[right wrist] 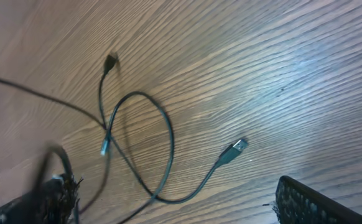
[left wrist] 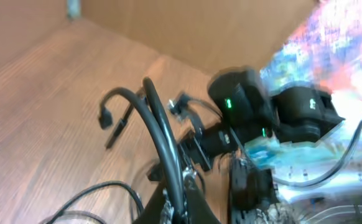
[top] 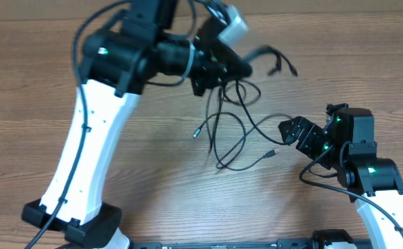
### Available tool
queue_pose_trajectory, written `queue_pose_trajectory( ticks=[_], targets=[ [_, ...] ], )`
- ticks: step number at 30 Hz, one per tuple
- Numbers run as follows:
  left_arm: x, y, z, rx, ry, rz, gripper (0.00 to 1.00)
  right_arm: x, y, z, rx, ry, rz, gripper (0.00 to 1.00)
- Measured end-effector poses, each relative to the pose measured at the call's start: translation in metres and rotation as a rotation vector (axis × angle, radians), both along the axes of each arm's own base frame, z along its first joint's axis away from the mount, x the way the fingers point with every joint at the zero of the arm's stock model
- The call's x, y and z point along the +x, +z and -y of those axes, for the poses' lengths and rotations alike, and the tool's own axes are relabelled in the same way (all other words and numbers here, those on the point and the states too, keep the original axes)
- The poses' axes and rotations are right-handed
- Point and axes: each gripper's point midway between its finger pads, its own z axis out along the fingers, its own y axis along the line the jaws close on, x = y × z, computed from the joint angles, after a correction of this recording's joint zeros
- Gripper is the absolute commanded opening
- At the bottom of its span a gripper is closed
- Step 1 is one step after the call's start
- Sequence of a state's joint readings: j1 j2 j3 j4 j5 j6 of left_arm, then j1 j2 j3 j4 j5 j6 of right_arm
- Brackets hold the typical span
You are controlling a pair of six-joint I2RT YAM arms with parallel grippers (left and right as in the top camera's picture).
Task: Untangle cables
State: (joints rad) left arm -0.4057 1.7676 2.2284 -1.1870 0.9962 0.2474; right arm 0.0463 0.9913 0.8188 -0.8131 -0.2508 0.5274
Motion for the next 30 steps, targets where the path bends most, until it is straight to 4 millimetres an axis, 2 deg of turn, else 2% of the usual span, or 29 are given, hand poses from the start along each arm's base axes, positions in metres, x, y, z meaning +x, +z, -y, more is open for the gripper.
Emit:
queue_pose_trajectory(
  ticks=[3, 7, 10, 17, 22, 30],
  targets=[
    [0.012, 0.028, -0.02, -0.07, 0.081, 0.012, 0.04, 0.0, -0.001, 0.002, -0.009, -0.007, -0.002, 1.0],
    [0.031, 0.048, -0.047, -0.112, 0.216, -0.002, 0.04, 0.0, -0.001, 0.003, -0.016, -0.01, -0.002, 1.0],
    [0.05, 0.05, -0.069, -0.117, 0.345, -0.052, 0.04, 0.0, -0.001, 0.004, -0.02, -0.015, -0.002, 1.0],
    [0.094, 0.039, -0.124, -0.088, 0.662, -0.139, 0.04, -0.002, -0.006, 0.015, -0.07, -0.055, -0.021, 1.0],
    [0.095, 0.031, -0.132, -0.056, 0.705, -0.161, 0.04, -0.005, -0.011, 0.03, -0.105, -0.162, -0.055, 1.0],
    [0.07, 0.012, -0.132, 0.028, 0.654, -0.204, 0.04, -0.003, -0.011, 0.061, -0.148, -0.412, -0.063, 1.0]
  ],
)
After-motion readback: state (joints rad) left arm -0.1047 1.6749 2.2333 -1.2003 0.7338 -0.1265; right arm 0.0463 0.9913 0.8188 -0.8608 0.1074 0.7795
